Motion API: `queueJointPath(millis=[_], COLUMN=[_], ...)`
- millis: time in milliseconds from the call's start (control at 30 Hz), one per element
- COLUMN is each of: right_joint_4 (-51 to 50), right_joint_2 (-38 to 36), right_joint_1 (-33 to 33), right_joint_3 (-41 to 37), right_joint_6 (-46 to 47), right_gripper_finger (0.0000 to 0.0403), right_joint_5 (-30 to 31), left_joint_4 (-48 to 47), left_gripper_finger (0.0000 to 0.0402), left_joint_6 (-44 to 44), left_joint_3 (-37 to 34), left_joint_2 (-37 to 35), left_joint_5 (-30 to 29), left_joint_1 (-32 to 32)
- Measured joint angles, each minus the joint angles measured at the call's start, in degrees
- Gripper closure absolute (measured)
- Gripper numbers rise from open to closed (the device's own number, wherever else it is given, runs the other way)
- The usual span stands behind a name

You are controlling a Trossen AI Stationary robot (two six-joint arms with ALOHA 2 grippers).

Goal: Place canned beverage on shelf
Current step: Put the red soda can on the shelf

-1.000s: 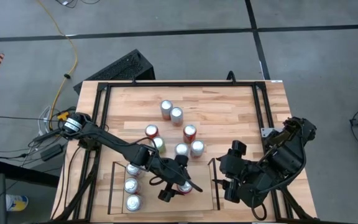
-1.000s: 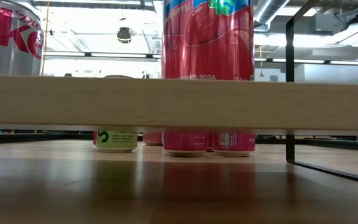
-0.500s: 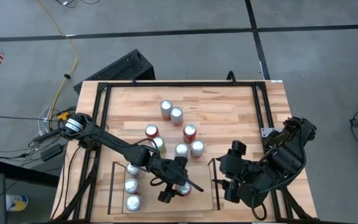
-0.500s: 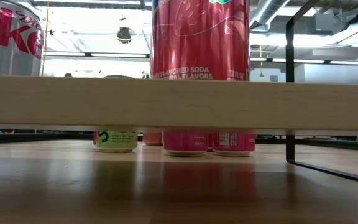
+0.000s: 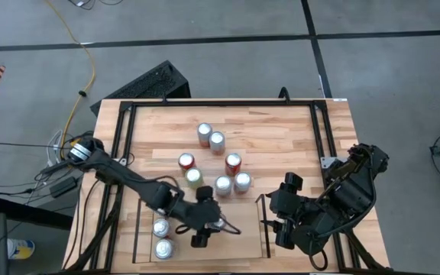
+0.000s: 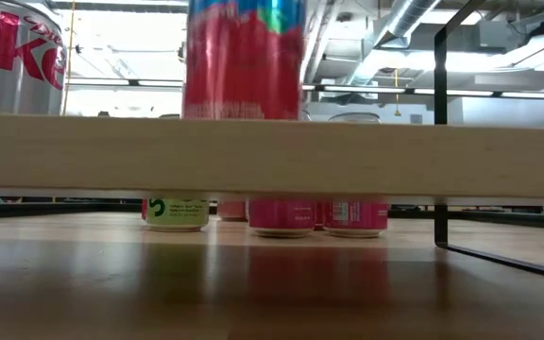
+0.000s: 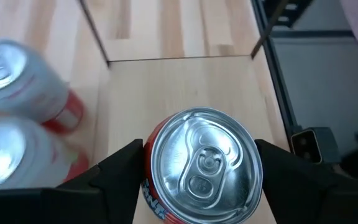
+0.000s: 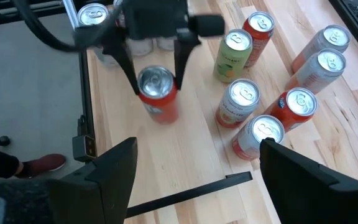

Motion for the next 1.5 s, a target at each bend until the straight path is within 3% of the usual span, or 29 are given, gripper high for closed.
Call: queueJointPath(millis=[333,867,1133,1500], right_joint_4=[0.1,3.7,3.7,3.6], right_joint_2=[0.0,0.0,0.0,0.0], right_joint_1=[0.0,-5.4,-6.8,-6.8], right_joint_3=[0.0,0.0,0.0,0.0], right_joint_6=[-0.9,-0.2,0.0,0.0], right_gripper_finger=[0.0093,0.0093,0.0093,0.0093], right_joint_5=[1.4,2.9,2.7,2.6], left_joint_4=[-6.0,-11.3,-9.2,-8.9], left_gripper_finger=[0.0145,0.0142,0.0141,0.0141], left_joint_6=[-14.9,-18.4,-18.9,-19.5], left_joint_3=[0.0,0.0,0.1,-1.0], left_joint_2=[-0.6,-3.8,-3.8,-3.8], left_joint_5=[-10.9,-20.2,-21.1,-16.5], left_joint_1=[-7.2,-19.3,-21.1,-19.4])
